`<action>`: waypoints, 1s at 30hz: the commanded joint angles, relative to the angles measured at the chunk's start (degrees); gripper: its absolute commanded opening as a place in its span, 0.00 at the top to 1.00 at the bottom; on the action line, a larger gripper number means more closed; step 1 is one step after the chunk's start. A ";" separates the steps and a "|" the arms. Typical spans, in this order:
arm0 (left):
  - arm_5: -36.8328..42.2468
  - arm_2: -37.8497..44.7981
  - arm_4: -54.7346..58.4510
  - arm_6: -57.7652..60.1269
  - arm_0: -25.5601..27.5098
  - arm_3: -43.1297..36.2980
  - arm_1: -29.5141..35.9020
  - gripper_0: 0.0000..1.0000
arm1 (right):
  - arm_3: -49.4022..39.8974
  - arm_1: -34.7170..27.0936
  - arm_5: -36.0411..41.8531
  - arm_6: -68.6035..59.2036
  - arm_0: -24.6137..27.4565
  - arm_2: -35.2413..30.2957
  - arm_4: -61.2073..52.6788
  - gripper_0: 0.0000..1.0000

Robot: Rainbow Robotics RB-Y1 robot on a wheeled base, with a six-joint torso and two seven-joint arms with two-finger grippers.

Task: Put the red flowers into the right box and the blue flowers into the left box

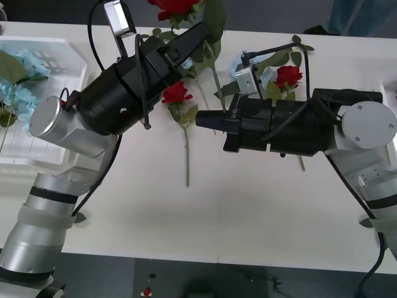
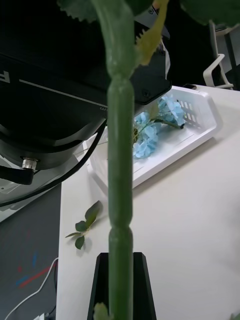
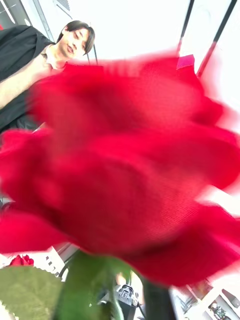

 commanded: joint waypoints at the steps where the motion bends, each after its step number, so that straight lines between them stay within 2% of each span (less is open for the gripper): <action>1: -0.40 -0.84 0.82 -1.66 -2.38 -0.66 1.41 0.37 | -1.12 1.36 -0.18 0.86 -0.78 0.40 -0.43 1.00; 3: -0.40 -0.75 1.26 -1.66 -2.20 -0.66 2.29 0.29 | -1.12 1.27 -0.18 0.86 -0.78 0.40 -0.34 1.00; 5: -0.22 -0.75 2.23 -1.66 -1.67 -0.75 3.88 0.26 | -1.12 1.27 -0.18 0.77 -0.86 0.40 -0.43 1.00; 12: 0.57 -0.75 3.19 -1.66 2.28 -0.75 14.33 0.26 | -1.12 -2.16 -2.37 0.06 -0.86 -0.13 -3.94 1.00; 17: 0.92 -0.05 5.39 -1.04 6.06 -0.75 22.86 0.26 | -1.12 -10.68 -4.22 -5.47 -1.04 -2.86 -5.53 1.00; 21: 1.45 0.83 5.22 -1.04 9.58 -0.48 28.48 0.26 | -0.76 -20.70 -4.75 -13.03 -0.95 -5.84 -5.61 1.00; 25: 2.42 1.10 2.32 -1.13 9.67 3.56 32.18 0.26 | 2.66 -30.90 -4.92 -19.18 -1.04 -7.07 -6.93 1.00; 28: 3.38 1.01 -4.19 -1.04 7.56 8.22 32.79 0.11 | 7.06 -37.67 -4.92 -22.17 -1.04 -7.07 -9.92 1.00; 30: 4.17 0.66 -9.73 -0.69 5.01 12.00 32.62 0.06 | 10.92 -41.80 -4.48 -23.75 -0.95 -7.07 -10.98 1.00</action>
